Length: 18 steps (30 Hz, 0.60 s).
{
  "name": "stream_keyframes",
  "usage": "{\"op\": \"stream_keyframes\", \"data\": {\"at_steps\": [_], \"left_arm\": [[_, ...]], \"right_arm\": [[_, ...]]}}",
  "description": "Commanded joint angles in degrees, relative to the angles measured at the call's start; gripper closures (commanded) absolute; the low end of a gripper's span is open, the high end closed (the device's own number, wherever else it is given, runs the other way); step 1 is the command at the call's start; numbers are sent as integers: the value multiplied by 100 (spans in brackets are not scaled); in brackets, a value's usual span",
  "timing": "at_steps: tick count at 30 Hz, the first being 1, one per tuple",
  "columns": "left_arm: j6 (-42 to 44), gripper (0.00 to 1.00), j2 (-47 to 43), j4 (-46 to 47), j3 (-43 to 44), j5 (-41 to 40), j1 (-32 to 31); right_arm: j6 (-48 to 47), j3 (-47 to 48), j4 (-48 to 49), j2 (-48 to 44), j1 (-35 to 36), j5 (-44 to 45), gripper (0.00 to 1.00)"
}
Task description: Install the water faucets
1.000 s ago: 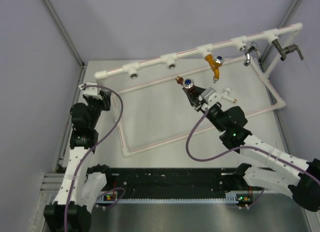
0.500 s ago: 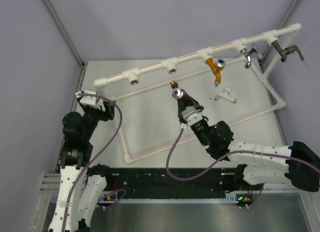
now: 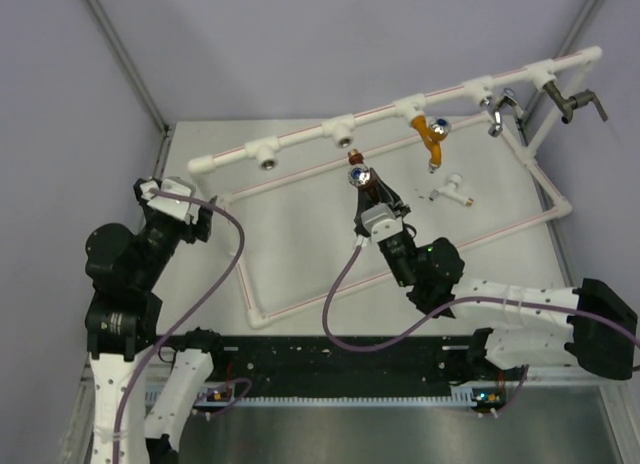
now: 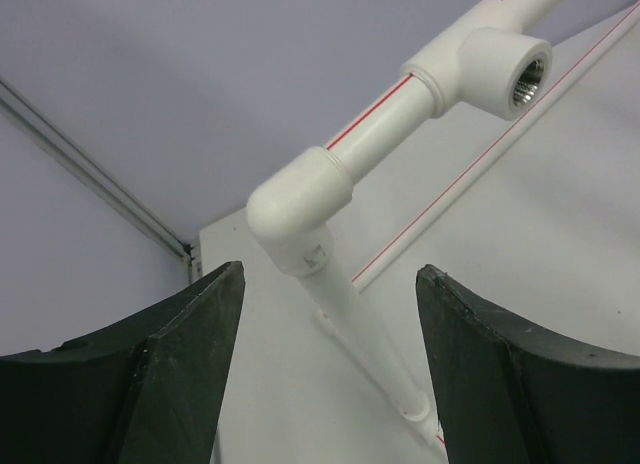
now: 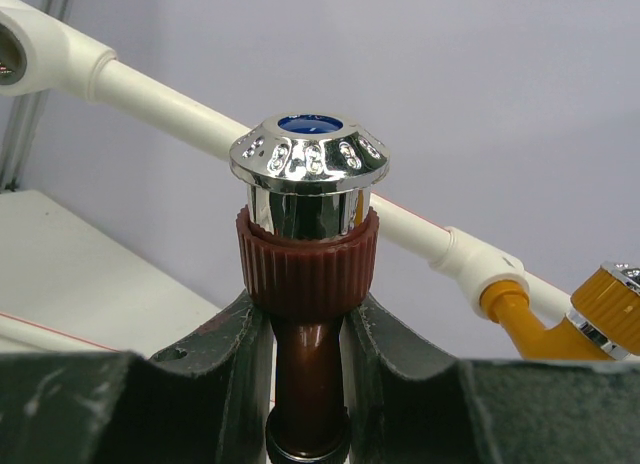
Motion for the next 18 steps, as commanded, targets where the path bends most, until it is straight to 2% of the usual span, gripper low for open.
{"op": "stream_keyframes", "data": {"at_steps": [1, 6, 14, 16, 18], "left_arm": [[882, 25, 564, -50, 580, -245, -148], [1347, 28, 1048, -67, 818, -149, -165], [1735, 31, 1408, 29, 695, -210, -297], [1744, 34, 1461, 29, 687, -307, -393], [1744, 44, 1462, -14, 669, -395, -525]], "right_arm": [[-69, 377, 215, 56, 55, -29, 100], [-25, 465, 118, 91, 55, -91, 100], [19, 552, 83, 302, 46, -196, 100], [1, 562, 65, 346, 55, -144, 100], [-17, 544, 214, 372, 55, -39, 100]]}}
